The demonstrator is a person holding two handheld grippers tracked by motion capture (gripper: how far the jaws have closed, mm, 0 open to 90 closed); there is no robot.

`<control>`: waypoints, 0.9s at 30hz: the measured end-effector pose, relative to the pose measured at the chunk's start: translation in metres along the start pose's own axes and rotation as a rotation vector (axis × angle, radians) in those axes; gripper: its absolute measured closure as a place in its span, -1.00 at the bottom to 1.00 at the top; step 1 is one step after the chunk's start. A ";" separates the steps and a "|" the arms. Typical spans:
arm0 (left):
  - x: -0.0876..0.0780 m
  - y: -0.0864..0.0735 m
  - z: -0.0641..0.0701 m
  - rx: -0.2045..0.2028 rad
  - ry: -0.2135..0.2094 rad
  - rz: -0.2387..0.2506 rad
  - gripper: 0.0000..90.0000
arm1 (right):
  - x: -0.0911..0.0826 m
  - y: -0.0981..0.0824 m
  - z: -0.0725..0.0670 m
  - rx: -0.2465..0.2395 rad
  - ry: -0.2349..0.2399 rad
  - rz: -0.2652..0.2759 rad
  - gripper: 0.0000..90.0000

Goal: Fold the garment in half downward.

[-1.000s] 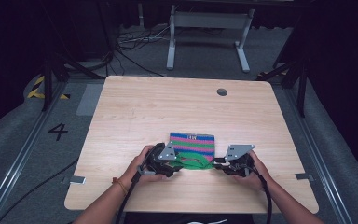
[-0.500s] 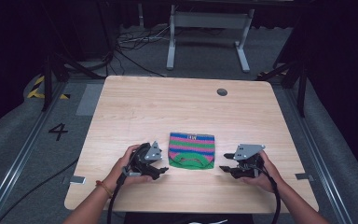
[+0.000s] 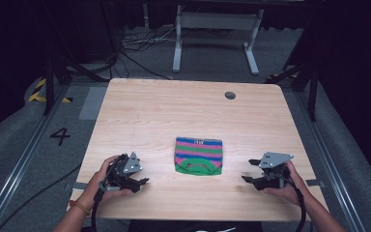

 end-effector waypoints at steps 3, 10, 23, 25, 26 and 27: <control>-0.007 -0.016 -0.003 -0.035 0.007 0.008 -0.45 | -0.006 -0.011 0.005 0.022 -0.028 -0.004 -0.26; -0.014 -0.040 -0.008 -0.081 0.015 0.005 -0.46 | -0.012 -0.035 0.015 0.067 -0.064 -0.017 -0.27; -0.019 -0.080 -0.021 -0.221 -0.047 0.063 -0.56 | -0.030 -0.092 0.023 0.214 -0.085 0.020 -0.36; -0.018 -0.083 -0.022 -0.262 -0.055 0.072 -0.59 | -0.031 -0.099 0.023 0.239 -0.087 0.021 -0.38; -0.017 -0.084 -0.022 -0.263 -0.053 0.081 -0.62 | -0.032 -0.103 0.022 0.256 -0.086 0.025 -0.41; -0.017 -0.085 -0.021 -0.264 -0.055 0.088 -0.63 | -0.033 -0.107 0.022 0.269 -0.085 0.031 -0.44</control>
Point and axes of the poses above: each handheld gripper's, and its own axes: x roughly forward along the jaws, y roughly out of its top, z roughly to its right, the point moved 1 cm from there along x, roughly forward along the jaws, and after that the axes turned 10 degrees about -z, right-handed, at the moved point
